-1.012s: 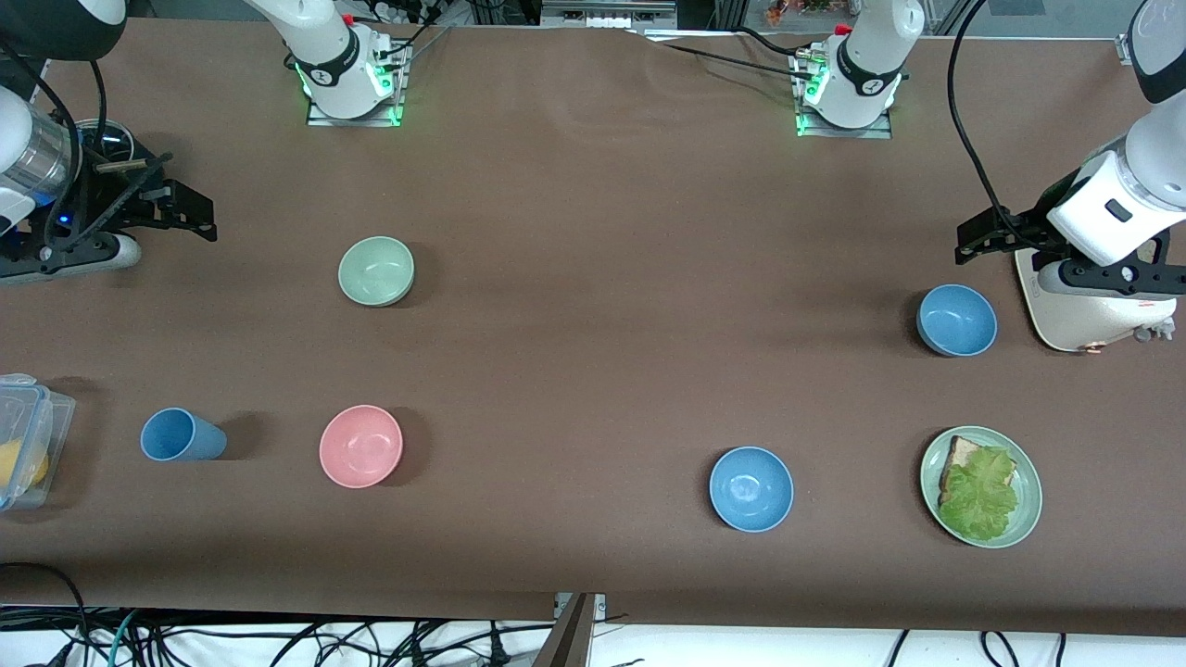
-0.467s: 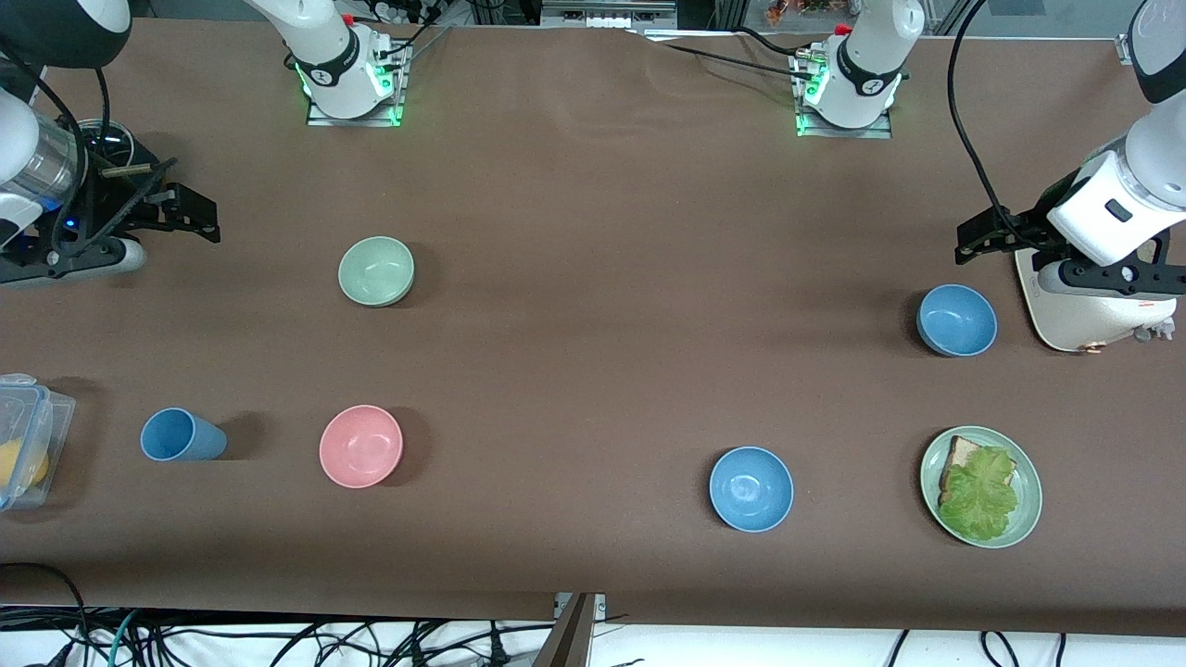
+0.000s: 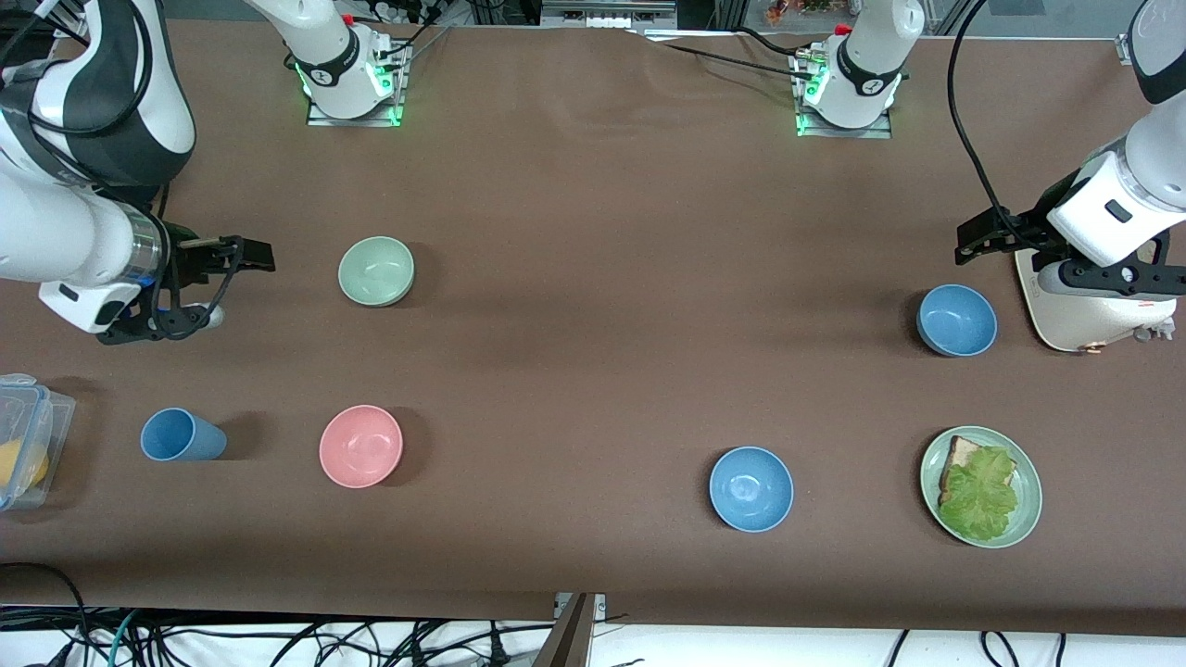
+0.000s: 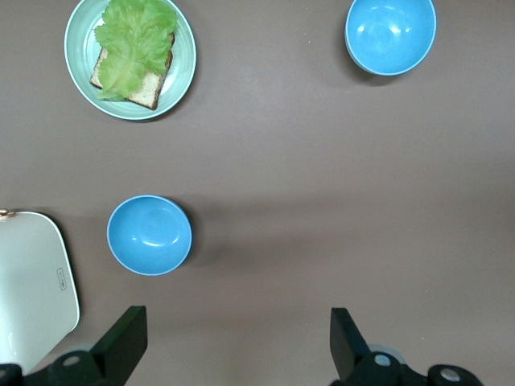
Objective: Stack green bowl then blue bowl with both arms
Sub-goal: 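Move the right gripper down to the rim of the mint-green bowl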
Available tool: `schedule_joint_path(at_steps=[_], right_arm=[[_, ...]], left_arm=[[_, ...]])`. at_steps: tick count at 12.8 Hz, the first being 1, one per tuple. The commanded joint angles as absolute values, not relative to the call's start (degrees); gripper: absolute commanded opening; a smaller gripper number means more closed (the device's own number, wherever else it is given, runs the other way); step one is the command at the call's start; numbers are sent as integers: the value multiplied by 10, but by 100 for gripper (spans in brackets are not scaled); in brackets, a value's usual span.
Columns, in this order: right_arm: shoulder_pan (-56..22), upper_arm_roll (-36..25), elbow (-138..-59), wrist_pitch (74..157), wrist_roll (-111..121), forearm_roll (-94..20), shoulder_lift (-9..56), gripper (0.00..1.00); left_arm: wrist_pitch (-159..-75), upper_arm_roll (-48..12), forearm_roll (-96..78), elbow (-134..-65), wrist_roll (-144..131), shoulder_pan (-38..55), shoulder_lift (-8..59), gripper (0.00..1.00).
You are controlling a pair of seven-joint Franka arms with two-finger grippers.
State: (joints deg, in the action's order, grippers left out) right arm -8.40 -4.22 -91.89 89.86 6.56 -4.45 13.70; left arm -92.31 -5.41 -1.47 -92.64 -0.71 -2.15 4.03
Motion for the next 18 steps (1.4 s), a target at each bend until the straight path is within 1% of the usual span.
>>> schedule_joint_path(at_steps=[1,2,3,7,10,11,14,18], right_arm=[[-78,-42,-1106,1042,68,-62,40,100],[-79,-42,-1179,1106,68,-62,20,100],[-80,-40,-1227,1150,68,-62,12,100],[-82,-36,-1340,1257,66,-61,6,100],[-86,-33,-1408,1354,62,-61,10,99],[-86,-27,-1417,1378,59,-61,17,99],[-87,-18,-1419,1402,56,-62,37,98],[-96,-16,-1420,1483,52,-62,97,96]], left_arm=[[-911,-52,-17,-909,-13,-18,47,100],[-911,-52,-17,-909,-13,-17,47,100],[-911,-52,-17,-909,-13,-18,47,100],[-911,-52,-17,-909,-13,-18,47,100],[-911,-52,-18,-909,-13,-18,47,100],[-911,-52,-17,-909,-13,-18,47,100],[-910,-52,-18,-910,-13,-18,47,100],[-910,-52,-18,-910,-13,-18,47,100]])
